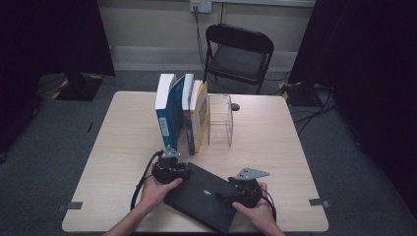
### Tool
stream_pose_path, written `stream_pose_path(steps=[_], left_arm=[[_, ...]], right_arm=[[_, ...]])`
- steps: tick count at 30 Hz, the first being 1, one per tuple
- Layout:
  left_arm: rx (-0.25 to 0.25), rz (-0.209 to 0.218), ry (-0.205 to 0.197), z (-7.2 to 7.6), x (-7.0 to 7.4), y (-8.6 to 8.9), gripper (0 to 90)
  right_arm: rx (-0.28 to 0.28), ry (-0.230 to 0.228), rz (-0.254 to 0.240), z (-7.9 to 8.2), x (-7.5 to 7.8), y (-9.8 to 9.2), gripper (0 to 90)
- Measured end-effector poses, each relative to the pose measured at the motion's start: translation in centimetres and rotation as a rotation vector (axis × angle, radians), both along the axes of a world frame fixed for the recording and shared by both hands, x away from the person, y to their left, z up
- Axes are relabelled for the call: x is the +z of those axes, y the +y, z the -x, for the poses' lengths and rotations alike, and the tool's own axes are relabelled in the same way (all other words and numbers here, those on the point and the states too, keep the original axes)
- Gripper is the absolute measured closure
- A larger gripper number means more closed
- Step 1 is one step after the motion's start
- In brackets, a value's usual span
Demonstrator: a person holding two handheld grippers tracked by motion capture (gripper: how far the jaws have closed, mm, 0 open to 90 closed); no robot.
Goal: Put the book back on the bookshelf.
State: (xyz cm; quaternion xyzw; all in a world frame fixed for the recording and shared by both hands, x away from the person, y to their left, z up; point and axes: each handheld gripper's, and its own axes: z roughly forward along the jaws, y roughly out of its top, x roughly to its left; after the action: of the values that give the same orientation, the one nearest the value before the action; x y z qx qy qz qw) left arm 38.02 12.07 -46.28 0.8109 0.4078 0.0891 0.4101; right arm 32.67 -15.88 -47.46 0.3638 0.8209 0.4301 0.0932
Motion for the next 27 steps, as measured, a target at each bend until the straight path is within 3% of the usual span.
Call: stream_pose_path(steps=[6, 10, 13, 16, 21, 23, 27], left_arm=[[-0.017, -0.004, 0.003, -0.4, 0.1, -0.4, 64.4], [-0.037, 0.025, 0.014, -0.8, -0.1, -0.2, 64.1], [-0.051, 0.05, 0.052, -1.7, -0.3, -0.5, 57.4], [-0.078, 0.024, 0.038, -2.3, -0.2, -1.1, 50.8], [-0.072, 0.047, 0.037, -2.7, -0.5, -1.3, 49.8], [-0.074, 0.019, 0.019, -2.4, -0.3, -1.2, 52.6], [-0.083, 0.023, 0.043, -1.9, -0.1, -0.5, 56.8]], right_arm=[[0.001, -0.019, 0.022, 0.6, 0.2, 0.0, 27.4], [0.001, -0.013, 0.019, 0.6, 0.2, -0.1, 27.4], [0.0, -0.025, 0.021, 0.8, 0.2, -0.1, 25.2], [0.005, 0.016, -0.003, 1.0, 0.1, -0.5, 16.8], [-0.053, 0.022, 0.011, 2.0, 0.3, -1.5, 16.9], [-0.065, 0.015, 0.017, 2.4, 0.3, -2.0, 17.2], [-0.113, 0.019, 0.012, 3.2, 0.4, -3.4, 18.7]])
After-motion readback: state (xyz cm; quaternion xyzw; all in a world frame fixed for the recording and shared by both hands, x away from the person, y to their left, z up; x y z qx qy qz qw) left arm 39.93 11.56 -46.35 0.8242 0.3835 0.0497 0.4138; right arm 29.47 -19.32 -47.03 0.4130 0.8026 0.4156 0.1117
